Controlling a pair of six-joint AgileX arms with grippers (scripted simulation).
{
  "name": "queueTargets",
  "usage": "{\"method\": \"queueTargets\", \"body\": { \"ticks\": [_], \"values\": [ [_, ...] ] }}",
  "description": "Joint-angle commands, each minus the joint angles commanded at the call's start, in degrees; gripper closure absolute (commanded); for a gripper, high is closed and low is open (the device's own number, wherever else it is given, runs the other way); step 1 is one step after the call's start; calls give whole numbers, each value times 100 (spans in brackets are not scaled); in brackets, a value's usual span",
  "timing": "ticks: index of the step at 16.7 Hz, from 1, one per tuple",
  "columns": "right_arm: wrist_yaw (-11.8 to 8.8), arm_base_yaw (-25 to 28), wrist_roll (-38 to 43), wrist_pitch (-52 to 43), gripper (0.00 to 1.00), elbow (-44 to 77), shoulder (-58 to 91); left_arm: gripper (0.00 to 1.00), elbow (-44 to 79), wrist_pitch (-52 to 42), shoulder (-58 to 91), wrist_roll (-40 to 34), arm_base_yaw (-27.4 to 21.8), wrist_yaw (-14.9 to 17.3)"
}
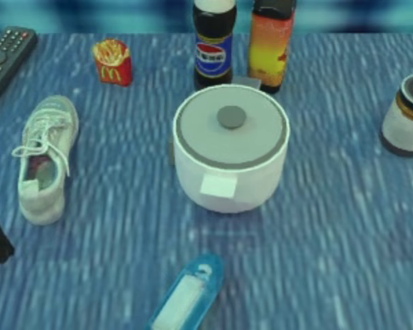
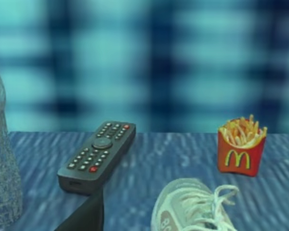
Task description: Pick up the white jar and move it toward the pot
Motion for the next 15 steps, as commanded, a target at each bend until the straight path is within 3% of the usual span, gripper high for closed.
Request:
{"method": "queueTargets", "body": {
  "ticks": [7, 15],
  "values": [
    [-1, -23, -4, -661, 0, 843, 840, 0, 0, 0, 0, 0, 0, 0],
    [177, -242, -154, -3282, 0, 4482, 4559, 0, 0, 0, 0, 0, 0, 0]
  ]
}}
